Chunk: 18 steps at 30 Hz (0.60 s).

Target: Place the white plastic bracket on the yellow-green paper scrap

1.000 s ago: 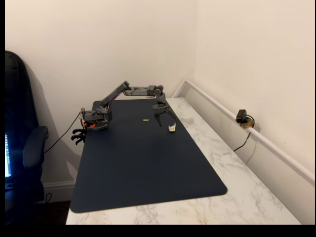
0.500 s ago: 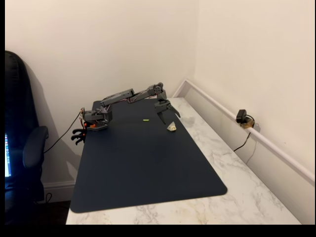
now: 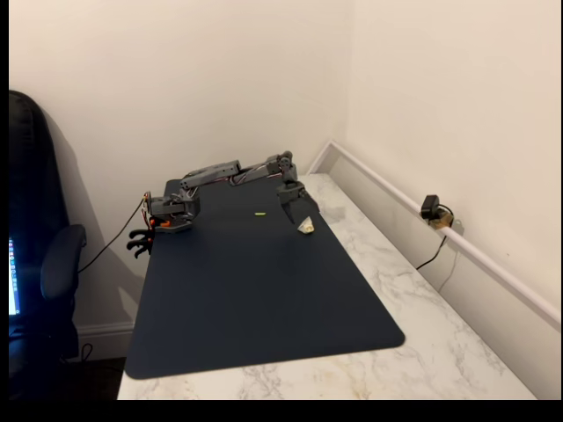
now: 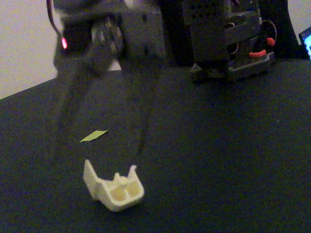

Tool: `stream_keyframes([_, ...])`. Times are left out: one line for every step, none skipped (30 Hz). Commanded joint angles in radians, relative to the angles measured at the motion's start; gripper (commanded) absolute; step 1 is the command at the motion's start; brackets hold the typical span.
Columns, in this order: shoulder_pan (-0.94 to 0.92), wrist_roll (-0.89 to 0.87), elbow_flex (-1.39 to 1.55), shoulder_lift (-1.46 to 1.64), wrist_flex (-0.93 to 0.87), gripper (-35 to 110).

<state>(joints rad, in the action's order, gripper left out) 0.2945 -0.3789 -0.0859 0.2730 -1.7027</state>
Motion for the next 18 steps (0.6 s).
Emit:
stream_keyframes([0.006, -0.025, -0.094, 0.028, -0.049, 45])
stream_keyframes([0.006, -0.025, -0.098, 0.018, -0.049, 45])
stream_keyframes([0.006, -0.023, -0.101, 0.014, -0.049, 45])
stream_keyframes([0.006, -0.021, -0.104, 0.011, -0.049, 45])
stream_keyframes([0.006, -0.018, -0.11, 0.006, -0.049, 45])
stream_keyframes([0.006, -0.015, -0.112, 0.005, -0.049, 45])
stream_keyframes([0.006, -0.014, -0.112, 0.002, -0.049, 44])
stream_keyframes([0.006, -0.014, -0.112, -0.002, -0.049, 43])
stream_keyframes([0.008, -0.012, -0.112, -0.006, -0.049, 42])
stream_keyframes([0.009, -0.011, -0.115, -0.011, -0.049, 41])
stream_keyframes([0.011, -0.009, -0.12, -0.015, -0.049, 40])
stream_keyframes([0.014, -0.009, -0.123, -0.018, -0.049, 38])
stream_keyframes([0.015, -0.009, -0.123, -0.02, -0.049, 36])
stream_keyframes([0.017, -0.008, -0.123, -0.02, -0.051, 34])
stream_keyframes([0.02, -0.009, -0.123, -0.02, -0.051, 30])
stream_keyframes([0.021, -0.011, -0.123, -0.017, -0.051, 27])
stream_keyframes([0.025, -0.012, -0.117, -0.012, -0.051, 24])
stream_keyframes([0.028, -0.012, -0.107, -0.006, -0.052, 22])
